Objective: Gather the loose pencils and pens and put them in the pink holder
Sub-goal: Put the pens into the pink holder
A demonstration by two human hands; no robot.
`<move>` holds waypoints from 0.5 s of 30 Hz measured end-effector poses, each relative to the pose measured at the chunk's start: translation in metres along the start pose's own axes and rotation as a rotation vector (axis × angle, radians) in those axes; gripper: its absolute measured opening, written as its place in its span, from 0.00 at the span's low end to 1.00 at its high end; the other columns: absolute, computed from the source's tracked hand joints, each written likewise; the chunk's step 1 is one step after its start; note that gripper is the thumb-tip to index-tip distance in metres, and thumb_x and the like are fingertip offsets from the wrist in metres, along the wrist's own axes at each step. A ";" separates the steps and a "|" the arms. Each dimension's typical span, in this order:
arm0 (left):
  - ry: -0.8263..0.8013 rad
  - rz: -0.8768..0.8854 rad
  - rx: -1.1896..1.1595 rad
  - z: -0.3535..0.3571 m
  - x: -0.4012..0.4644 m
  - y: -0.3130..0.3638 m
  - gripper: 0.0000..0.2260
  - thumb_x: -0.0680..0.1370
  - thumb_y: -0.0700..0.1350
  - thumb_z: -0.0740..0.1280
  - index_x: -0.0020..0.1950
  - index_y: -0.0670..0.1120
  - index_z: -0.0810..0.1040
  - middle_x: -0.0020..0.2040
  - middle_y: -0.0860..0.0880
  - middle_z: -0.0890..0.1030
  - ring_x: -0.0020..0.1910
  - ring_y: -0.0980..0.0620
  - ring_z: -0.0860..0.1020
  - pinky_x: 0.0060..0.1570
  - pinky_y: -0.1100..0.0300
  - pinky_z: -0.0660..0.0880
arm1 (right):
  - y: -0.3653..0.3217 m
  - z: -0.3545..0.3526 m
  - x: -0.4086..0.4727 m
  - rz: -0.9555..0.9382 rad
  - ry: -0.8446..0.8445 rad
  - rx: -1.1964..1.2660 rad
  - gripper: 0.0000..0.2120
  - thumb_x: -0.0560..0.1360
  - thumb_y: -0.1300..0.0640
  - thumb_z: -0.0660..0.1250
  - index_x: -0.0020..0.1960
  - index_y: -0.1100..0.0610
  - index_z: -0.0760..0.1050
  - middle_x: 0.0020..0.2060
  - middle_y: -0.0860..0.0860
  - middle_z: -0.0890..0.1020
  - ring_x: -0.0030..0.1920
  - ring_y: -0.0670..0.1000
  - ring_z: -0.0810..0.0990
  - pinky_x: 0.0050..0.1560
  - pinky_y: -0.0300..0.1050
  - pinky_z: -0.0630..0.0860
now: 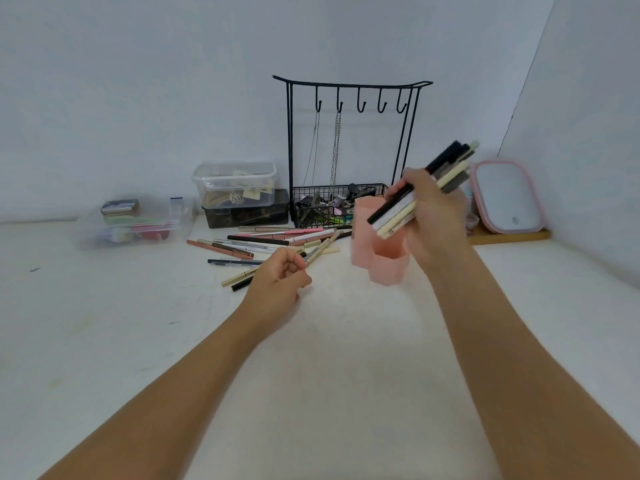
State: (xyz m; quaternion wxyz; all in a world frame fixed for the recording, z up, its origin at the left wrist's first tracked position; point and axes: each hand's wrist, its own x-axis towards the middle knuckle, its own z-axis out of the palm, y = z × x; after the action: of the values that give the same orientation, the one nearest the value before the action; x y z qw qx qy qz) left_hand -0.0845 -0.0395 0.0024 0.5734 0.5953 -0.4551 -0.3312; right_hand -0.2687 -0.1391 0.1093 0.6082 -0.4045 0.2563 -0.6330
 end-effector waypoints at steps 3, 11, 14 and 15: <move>0.008 -0.013 -0.005 0.000 0.004 -0.002 0.08 0.76 0.32 0.66 0.50 0.44 0.77 0.42 0.43 0.74 0.38 0.50 0.70 0.35 0.58 0.69 | -0.023 -0.018 0.038 0.048 0.113 0.144 0.07 0.75 0.68 0.68 0.49 0.63 0.71 0.31 0.56 0.77 0.31 0.53 0.78 0.43 0.49 0.81; 0.029 -0.019 -0.023 0.000 0.007 -0.004 0.10 0.77 0.30 0.63 0.51 0.43 0.78 0.39 0.46 0.76 0.38 0.50 0.73 0.36 0.57 0.69 | -0.001 -0.019 0.083 0.138 0.122 -0.150 0.05 0.73 0.68 0.68 0.43 0.62 0.73 0.30 0.56 0.79 0.32 0.54 0.80 0.42 0.51 0.82; 0.033 -0.013 -0.023 -0.001 0.007 -0.006 0.11 0.77 0.29 0.62 0.50 0.43 0.78 0.38 0.46 0.76 0.36 0.52 0.74 0.36 0.58 0.69 | 0.014 -0.020 0.083 0.071 0.098 -0.363 0.03 0.73 0.67 0.68 0.41 0.61 0.75 0.31 0.56 0.81 0.33 0.54 0.81 0.43 0.54 0.83; 0.032 -0.012 -0.017 -0.001 0.008 -0.006 0.11 0.77 0.29 0.63 0.50 0.43 0.78 0.38 0.46 0.76 0.35 0.53 0.74 0.36 0.59 0.70 | 0.018 -0.022 0.082 0.044 0.086 -0.447 0.02 0.72 0.66 0.68 0.41 0.61 0.77 0.32 0.56 0.82 0.35 0.54 0.82 0.45 0.55 0.83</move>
State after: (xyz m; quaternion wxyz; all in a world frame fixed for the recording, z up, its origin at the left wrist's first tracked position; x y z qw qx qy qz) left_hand -0.0802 -0.0467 -0.0024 0.5837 0.5984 -0.4394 -0.3290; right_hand -0.2706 -0.2258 0.0991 0.5055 -0.4962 0.4246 -0.5638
